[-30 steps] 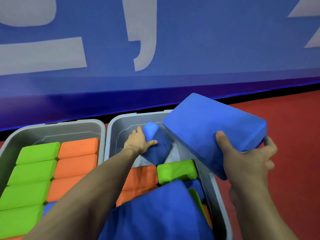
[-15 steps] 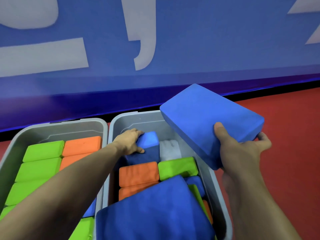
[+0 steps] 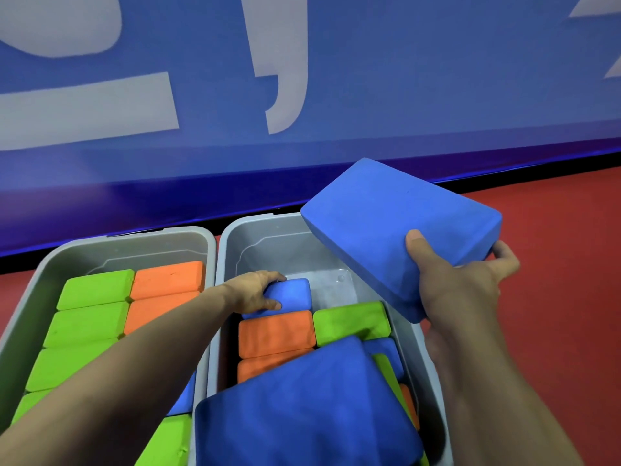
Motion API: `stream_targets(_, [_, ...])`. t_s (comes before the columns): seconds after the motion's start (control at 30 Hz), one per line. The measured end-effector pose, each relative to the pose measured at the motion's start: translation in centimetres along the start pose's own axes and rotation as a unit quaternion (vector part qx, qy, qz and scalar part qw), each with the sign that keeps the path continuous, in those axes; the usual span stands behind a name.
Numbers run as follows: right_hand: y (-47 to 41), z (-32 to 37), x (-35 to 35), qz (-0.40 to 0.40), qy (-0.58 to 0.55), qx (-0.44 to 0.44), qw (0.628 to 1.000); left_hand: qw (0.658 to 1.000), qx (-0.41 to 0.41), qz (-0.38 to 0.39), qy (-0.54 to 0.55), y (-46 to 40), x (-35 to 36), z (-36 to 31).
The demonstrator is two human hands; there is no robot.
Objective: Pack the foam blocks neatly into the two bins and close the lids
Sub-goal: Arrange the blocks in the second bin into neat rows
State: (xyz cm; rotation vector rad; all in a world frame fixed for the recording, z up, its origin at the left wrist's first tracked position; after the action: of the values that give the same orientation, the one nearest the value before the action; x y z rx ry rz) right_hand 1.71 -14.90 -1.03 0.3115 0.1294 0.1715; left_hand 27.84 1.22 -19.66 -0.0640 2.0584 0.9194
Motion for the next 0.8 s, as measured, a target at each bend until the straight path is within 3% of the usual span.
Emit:
stream_targets(0.27, [-0.1, 0.7, -0.2, -0.005, 0.034, -0.016, 0.999, 0.999, -0.049, 0.002, -0.024, 1.6, -0.8, -1.8])
stream_targets(0.5, [0.6, 1.8, -0.7, 0.018, 0.057, -0.049, 0.997, 0.980, -0.092, -0.110, 0.138, 10.4, -4.4, -3.4])
stream_targets(0.63, [1.5, 2.5, -0.5, 0.019, 0.078, -0.062, 0.995, 0.955, -0.182, -0.149, 0.182, 18.5, -3.5, -3.2])
stream_targets(0.8, [2.5, 2.7, 0.5, 0.037, 0.093, -0.038, 0.994, 0.930, -0.275, -0.046, 0.239, 24.9, 1.3, -5.9])
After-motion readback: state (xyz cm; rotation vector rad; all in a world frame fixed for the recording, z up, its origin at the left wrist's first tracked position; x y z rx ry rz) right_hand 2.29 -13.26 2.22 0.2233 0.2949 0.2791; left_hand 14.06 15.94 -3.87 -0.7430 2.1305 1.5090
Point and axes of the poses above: each hand's wrist, its own y-axis away from the middle knuckle, its own x-axis out of the palm, z = x × y, the point moved 3 cm from there along -y, towards the middle knuckle, and after that the axes turned 3 degrees about z, right-handed, at the moved point
